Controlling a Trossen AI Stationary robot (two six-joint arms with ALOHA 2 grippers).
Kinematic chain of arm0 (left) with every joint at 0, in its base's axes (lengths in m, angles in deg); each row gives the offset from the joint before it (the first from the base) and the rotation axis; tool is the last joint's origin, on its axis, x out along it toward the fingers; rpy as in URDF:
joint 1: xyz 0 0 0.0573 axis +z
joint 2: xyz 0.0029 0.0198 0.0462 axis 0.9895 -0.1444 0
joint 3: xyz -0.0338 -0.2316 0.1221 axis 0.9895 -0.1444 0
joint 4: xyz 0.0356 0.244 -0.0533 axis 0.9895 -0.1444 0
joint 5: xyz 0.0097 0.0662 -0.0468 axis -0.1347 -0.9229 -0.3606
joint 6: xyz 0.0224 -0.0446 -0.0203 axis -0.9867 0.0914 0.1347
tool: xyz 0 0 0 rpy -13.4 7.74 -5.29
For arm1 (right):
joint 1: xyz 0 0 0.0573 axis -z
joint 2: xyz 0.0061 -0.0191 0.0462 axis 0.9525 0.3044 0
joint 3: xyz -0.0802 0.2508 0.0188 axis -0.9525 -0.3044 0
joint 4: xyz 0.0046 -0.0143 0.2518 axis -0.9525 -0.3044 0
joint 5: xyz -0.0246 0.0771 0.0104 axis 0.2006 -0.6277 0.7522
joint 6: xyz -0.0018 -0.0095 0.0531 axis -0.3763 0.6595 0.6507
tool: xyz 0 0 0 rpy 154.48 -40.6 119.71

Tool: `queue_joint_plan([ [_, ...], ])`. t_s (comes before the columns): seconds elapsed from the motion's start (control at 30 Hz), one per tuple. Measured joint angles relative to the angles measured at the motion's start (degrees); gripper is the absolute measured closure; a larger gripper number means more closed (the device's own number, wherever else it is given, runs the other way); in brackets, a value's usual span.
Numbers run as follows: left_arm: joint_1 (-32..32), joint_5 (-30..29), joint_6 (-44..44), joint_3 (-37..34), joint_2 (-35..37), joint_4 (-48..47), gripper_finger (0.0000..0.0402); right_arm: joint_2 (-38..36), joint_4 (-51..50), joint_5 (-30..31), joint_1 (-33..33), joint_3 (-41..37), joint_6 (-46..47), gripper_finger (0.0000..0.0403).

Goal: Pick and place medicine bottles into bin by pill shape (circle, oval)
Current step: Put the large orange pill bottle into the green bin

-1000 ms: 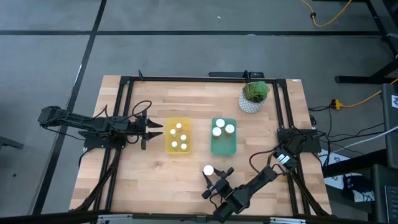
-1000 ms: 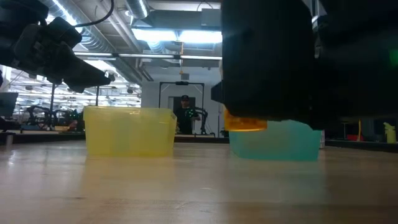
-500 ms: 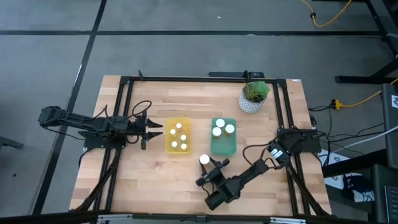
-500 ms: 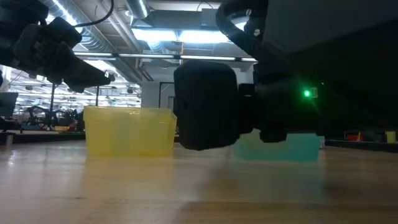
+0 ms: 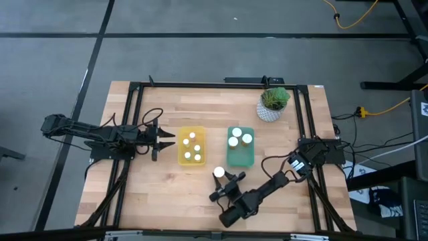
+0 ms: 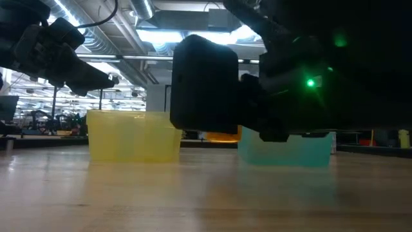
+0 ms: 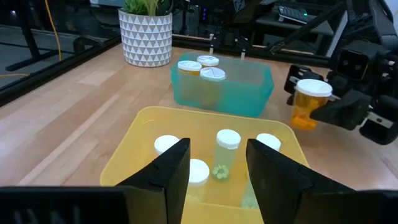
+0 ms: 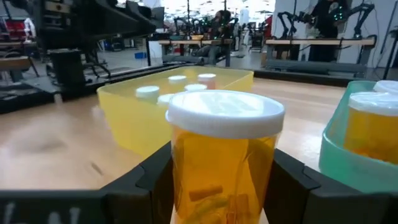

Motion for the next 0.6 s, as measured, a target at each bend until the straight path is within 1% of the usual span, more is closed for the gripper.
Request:
queue_joint_plan([
  [0.13, 0.01, 0.02, 0.00, 0.02, 0.00, 0.00, 0.0252, 0.00, -0.18, -3.51, -0.59, 0.00, -2.44, 0.0218],
  [0.23, 0.01, 0.01, 0.00, 0.02, 0.00, 0.00, 0.0252, 0.12, -0.10, -3.58, -0.84, 0.00, -4.70, 0.0218],
  [0.47, 0.00, 0.02, 0.00, 0.02, 0.00, 0.00, 0.0252, 2.78, 1.53, -3.16, -0.81, 0.00, -4.35, 0.0218],
  [0.6, -0.01, 0.00, 0.00, 0.00, 0.00, 0.00, 0.0252, 3.11, 2.29, -2.63, -0.35, 0.02, -4.42, 0.0218],
])
